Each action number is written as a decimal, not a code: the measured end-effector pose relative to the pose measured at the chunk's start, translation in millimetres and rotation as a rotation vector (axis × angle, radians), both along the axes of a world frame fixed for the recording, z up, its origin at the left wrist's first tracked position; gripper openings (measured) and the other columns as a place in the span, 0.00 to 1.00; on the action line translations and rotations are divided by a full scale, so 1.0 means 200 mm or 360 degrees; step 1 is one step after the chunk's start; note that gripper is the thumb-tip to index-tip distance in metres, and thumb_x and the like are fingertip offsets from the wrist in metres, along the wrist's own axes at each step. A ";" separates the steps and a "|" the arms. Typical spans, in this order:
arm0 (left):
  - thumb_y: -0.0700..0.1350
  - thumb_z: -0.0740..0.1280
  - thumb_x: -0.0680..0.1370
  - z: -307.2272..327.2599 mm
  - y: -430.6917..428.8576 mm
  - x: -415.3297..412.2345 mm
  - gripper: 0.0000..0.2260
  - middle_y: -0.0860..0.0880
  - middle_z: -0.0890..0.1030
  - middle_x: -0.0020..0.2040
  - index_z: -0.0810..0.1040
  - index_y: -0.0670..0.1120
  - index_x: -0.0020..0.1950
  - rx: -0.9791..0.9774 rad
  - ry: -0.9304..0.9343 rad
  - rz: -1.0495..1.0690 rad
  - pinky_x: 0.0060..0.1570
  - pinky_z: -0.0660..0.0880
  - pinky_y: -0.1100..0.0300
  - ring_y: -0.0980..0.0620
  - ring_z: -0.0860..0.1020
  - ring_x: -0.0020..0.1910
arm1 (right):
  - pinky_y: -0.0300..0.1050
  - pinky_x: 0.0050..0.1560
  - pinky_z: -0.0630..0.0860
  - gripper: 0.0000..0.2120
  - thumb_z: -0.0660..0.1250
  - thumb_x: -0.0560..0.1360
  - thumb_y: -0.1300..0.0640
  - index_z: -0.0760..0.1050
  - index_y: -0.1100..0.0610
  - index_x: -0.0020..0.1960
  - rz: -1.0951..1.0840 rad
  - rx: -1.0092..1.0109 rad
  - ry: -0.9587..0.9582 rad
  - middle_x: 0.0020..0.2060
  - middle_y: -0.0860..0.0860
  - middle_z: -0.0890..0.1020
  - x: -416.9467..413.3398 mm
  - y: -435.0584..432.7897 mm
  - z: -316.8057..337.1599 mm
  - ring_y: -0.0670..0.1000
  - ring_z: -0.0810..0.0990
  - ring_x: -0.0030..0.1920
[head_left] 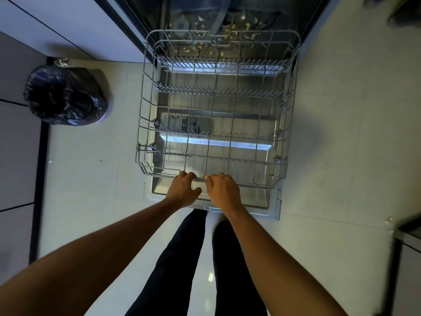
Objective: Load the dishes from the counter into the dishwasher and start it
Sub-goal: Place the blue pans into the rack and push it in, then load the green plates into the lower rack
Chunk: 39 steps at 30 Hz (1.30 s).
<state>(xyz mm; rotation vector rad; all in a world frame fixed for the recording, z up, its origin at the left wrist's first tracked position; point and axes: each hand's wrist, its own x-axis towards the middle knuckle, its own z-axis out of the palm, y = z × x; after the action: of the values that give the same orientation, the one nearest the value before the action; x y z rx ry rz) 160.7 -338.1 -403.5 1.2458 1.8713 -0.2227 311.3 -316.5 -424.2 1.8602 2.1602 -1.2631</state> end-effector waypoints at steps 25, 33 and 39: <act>0.52 0.67 0.73 0.84 -0.06 -1.53 0.14 0.47 0.84 0.49 0.82 0.48 0.55 0.0248 -0.0329 0.0402 0.48 0.72 0.61 0.48 0.82 0.50 | 0.46 0.48 0.74 0.09 0.64 0.78 0.54 0.79 0.53 0.41 -0.0159 -0.0359 -0.0090 0.47 0.56 0.85 -1.08 0.19 0.92 0.59 0.82 0.52; 0.53 0.63 0.74 1.51 -0.12 -2.74 0.15 0.50 0.82 0.46 0.81 0.49 0.56 0.0607 -0.0079 0.0597 0.47 0.75 0.59 0.46 0.81 0.48 | 0.47 0.50 0.76 0.06 0.66 0.76 0.55 0.82 0.52 0.47 0.0577 0.0024 0.0002 0.48 0.56 0.85 -2.39 0.50 1.60 0.58 0.82 0.51; 0.41 0.66 0.79 1.92 -0.08 -3.34 0.09 0.49 0.82 0.51 0.82 0.45 0.57 0.0998 0.0104 0.0720 0.49 0.72 0.61 0.51 0.79 0.48 | 0.46 0.58 0.75 0.11 0.66 0.78 0.52 0.82 0.49 0.58 0.0942 0.0401 0.0129 0.56 0.50 0.84 -3.08 0.68 2.11 0.55 0.80 0.59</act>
<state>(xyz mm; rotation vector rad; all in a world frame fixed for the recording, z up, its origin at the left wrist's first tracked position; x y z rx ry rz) -507.4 -354.8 -18.5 1.1616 2.3115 0.6155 -305.6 -180.6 -1.8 1.0783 2.7197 -0.9839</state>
